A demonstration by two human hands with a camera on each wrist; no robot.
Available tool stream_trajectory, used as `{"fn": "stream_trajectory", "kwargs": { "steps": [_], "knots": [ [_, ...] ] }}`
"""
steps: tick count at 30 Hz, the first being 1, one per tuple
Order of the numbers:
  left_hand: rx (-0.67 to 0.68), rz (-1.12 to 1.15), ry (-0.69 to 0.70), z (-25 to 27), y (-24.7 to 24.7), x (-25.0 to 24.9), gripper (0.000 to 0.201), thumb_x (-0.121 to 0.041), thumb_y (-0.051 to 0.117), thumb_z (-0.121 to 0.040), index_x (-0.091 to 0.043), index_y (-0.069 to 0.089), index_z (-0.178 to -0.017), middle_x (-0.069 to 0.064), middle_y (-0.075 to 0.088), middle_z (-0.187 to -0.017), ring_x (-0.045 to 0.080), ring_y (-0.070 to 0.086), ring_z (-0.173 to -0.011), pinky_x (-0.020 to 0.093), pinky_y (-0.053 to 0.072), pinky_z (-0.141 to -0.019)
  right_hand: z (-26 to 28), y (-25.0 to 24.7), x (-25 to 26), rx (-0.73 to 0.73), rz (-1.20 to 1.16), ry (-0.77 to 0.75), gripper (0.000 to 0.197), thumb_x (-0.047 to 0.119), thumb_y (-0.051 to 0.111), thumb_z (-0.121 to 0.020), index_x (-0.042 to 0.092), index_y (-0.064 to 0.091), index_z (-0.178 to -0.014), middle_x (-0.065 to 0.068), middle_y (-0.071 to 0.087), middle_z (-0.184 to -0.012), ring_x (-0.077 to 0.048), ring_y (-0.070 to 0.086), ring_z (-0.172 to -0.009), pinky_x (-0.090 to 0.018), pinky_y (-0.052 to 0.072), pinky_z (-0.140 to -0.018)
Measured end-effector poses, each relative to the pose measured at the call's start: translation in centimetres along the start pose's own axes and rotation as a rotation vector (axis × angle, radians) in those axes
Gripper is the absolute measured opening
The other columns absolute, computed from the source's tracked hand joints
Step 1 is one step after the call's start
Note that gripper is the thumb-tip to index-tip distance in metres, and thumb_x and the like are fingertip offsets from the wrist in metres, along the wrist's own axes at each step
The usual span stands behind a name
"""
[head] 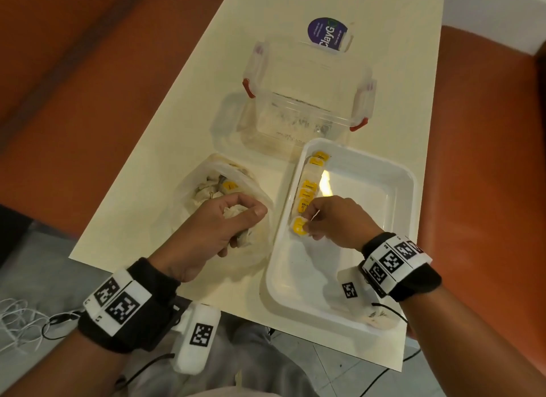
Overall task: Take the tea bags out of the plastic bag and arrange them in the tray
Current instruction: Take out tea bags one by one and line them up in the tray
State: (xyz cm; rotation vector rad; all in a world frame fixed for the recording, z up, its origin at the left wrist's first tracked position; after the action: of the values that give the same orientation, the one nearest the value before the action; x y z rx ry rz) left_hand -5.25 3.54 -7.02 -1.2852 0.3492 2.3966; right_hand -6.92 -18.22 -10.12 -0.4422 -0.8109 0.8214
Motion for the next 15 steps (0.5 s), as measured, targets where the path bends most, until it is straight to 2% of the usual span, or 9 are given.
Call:
{"fn": "stream_trajectory", "kwargs": {
  "steps": [4, 9, 12, 15],
  "knots": [
    [-0.021, 0.014, -0.011, -0.2, -0.07, 0.15, 0.011, -0.036, 0.07, -0.088, -0.025, 0.069, -0.089, -0.001, 0.05, -0.06, 0.008, 0.042, -0.049, 0.021, 0.032, -0.043, -0.99, 0.08, -0.29, -0.022, -0.024, 0.023, 0.006, 0.027, 0.071, -0.084, 0.029, 0.066, -0.084, 0.01, 0.073, -0.066, -0.004, 0.068, -0.071, -0.028, 0.048, -0.07],
    [-0.015, 0.008, -0.006, -0.32, 0.13, 0.06, 0.01, -0.036, 0.07, -0.089, -0.026, 0.068, -0.086, -0.005, 0.051, -0.057, 0.007, 0.044, -0.049, 0.021, 0.033, -0.043, -1.19, -0.2, -0.24, -0.042, -0.054, 0.016, 0.007, 0.026, 0.066, -0.086, 0.03, 0.061, -0.084, 0.01, 0.074, -0.069, -0.005, 0.071, -0.072, -0.035, 0.056, -0.083],
    [-0.007, 0.001, -0.006, -0.31, 0.3, 0.08, 0.013, -0.036, 0.069, -0.089, -0.023, 0.067, -0.09, -0.006, 0.05, -0.056, 0.006, 0.044, -0.049, 0.022, 0.033, -0.044, -0.97, 0.05, 0.0, 0.003, -0.031, 0.011, 0.007, 0.027, 0.063, -0.09, 0.031, 0.059, -0.086, 0.009, 0.075, -0.074, -0.008, 0.071, -0.077, -0.038, 0.056, -0.084],
    [-0.004, 0.0, -0.002, -0.34, 0.33, 0.17, 0.015, -0.036, 0.069, -0.089, -0.022, 0.067, -0.09, -0.006, 0.05, -0.055, 0.007, 0.044, -0.049, 0.022, 0.032, -0.044, -0.32, 0.39, 0.57, 0.085, 0.01, -0.008, 0.003, 0.026, 0.062, -0.092, 0.028, 0.06, -0.091, 0.009, 0.075, -0.08, -0.007, 0.071, -0.078, -0.033, 0.055, -0.081]
  ]
}}
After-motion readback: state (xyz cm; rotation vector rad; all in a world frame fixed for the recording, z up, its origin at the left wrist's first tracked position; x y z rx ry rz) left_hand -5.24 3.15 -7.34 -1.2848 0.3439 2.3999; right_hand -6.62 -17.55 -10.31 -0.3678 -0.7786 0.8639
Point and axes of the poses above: each hand's wrist, its own z-axis away from the middle knuckle, its own y-axis out of the palm, x = y × z, the point moved 8 cm from there along -z, towards the middle knuckle
